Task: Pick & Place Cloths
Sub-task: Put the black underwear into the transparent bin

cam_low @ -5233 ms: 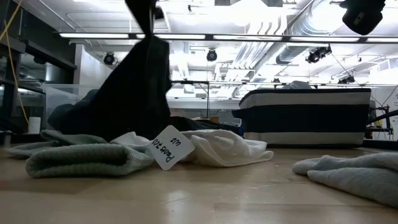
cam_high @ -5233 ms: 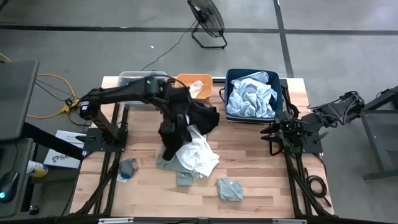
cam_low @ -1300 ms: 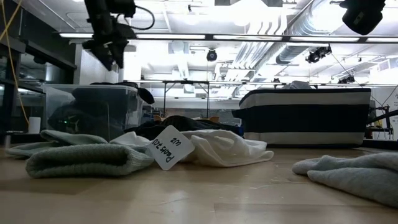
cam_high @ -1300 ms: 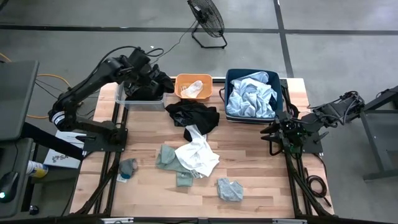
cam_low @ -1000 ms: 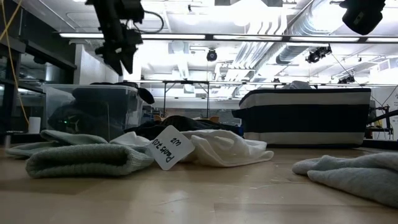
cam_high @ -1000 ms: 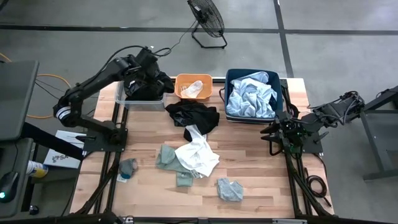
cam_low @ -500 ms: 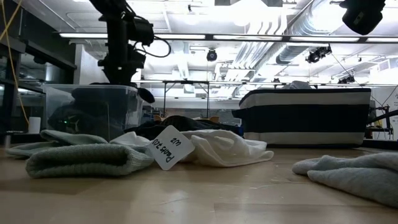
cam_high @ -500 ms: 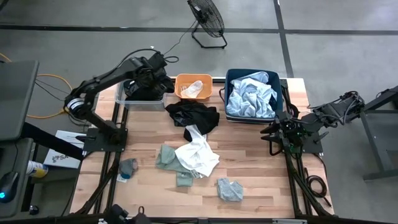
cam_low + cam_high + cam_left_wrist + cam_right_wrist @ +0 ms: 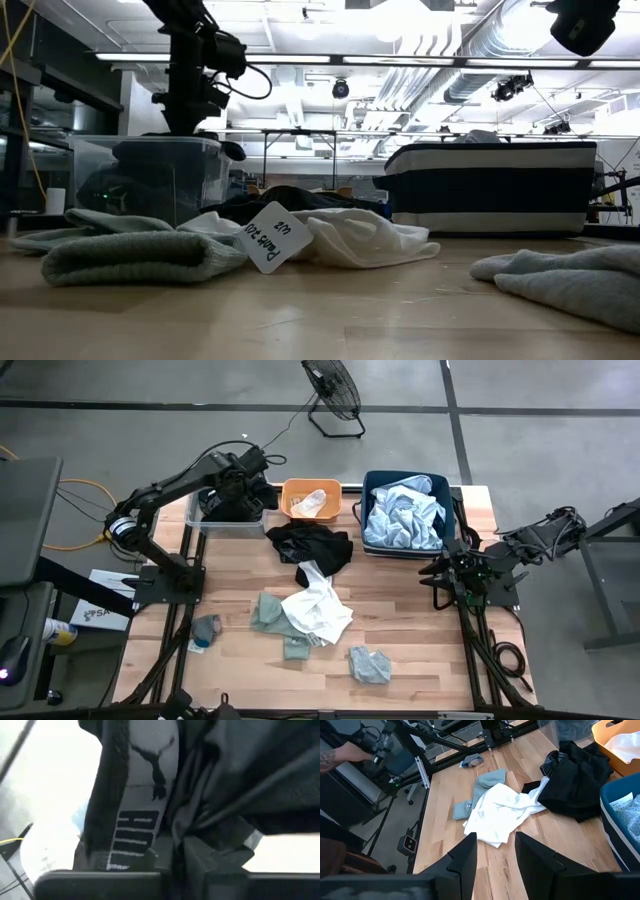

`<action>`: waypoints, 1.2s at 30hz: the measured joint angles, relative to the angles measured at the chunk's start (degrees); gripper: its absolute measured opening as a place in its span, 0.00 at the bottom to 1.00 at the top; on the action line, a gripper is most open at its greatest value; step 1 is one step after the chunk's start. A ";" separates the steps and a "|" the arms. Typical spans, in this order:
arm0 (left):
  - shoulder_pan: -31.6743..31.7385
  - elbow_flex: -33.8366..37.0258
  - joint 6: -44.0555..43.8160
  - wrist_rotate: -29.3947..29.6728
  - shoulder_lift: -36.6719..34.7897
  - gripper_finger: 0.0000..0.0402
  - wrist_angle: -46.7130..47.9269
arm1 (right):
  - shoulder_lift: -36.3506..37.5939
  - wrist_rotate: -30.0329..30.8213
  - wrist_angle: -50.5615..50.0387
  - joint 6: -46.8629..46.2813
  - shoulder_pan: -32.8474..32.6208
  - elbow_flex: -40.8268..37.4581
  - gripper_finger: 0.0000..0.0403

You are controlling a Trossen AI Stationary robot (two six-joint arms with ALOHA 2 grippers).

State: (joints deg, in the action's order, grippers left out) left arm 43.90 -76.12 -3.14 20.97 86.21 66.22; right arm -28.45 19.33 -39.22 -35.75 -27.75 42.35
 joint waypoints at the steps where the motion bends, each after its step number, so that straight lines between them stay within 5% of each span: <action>1: 0.00 0.02 0.11 -0.49 0.00 0.04 0.73 | 0.00 -0.01 0.00 0.00 0.00 0.00 0.31; 21: -0.02 0.13 -12.25 5.49 -9.88 0.00 21.27 | 0.00 -0.02 0.00 0.00 0.00 0.00 0.31; 36: 0.02 15.26 -14.61 -3.51 -9.88 0.00 1.71 | -0.02 0.00 0.00 0.00 0.00 0.00 0.31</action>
State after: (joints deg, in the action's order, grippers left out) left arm 43.92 -60.86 -17.75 17.46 76.34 67.93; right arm -28.46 19.33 -39.22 -35.75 -27.75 42.35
